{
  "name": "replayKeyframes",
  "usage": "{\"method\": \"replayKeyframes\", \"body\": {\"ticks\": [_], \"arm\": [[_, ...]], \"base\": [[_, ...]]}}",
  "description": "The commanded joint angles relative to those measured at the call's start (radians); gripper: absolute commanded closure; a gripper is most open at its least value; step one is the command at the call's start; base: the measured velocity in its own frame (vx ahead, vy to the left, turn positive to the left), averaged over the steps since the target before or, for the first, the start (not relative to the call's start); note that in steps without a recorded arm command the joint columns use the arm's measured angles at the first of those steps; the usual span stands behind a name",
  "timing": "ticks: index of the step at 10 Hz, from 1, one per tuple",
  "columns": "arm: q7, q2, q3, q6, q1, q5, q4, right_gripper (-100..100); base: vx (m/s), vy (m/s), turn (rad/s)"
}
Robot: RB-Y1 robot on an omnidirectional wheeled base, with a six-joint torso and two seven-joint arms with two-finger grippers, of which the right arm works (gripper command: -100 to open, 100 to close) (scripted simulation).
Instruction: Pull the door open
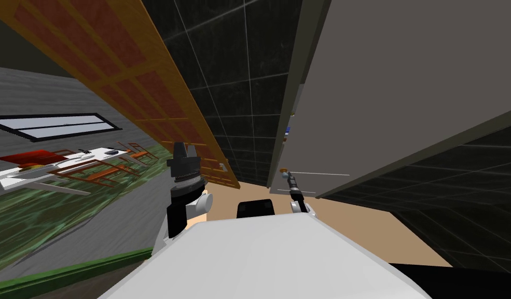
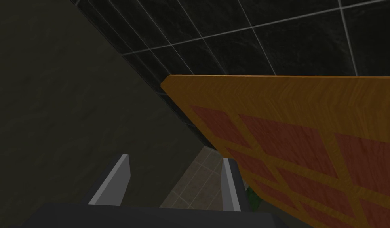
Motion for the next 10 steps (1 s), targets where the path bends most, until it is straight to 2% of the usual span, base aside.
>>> {"method": "replayKeyframes", "body": {"ticks": [1, 2, 3, 6, 7, 8, 9, 10], "arm": [[-0.046, 0.017, 0.035, -0.008, -0.008, -0.023, -0.005, 100], [-0.046, 0.017, 0.035, -0.008, -0.008, -0.023, -0.005, 100], [-0.087, 0.011, 0.045, -0.007, -0.013, -0.055, 0.002, 100], [-0.088, 0.011, 0.045, -0.007, -0.013, -0.055, 0.002, 100], [-0.129, 0.004, 0.054, -0.006, -0.017, -0.086, 0.009, 100], [-0.129, 0.004, 0.054, -0.006, -0.017, -0.086, 0.009, 100], [-0.17, -0.003, 0.064, -0.005, -0.022, -0.117, 0.017, 100], [-0.17, -0.003, 0.064, -0.005, -0.022, -0.117, 0.017, 100]], "base": [[-0.035, 0.0, 0.082], [-0.037, -0.01, 0.056], [-0.046, -0.008, 0.117], [-0.019, -0.005, 0.007], [-0.042, -0.013, 0.108], [-0.041, 0.002, 0.078], [-0.052, -0.001, 0.12], [-0.04, -0.022, 0.054]]}}
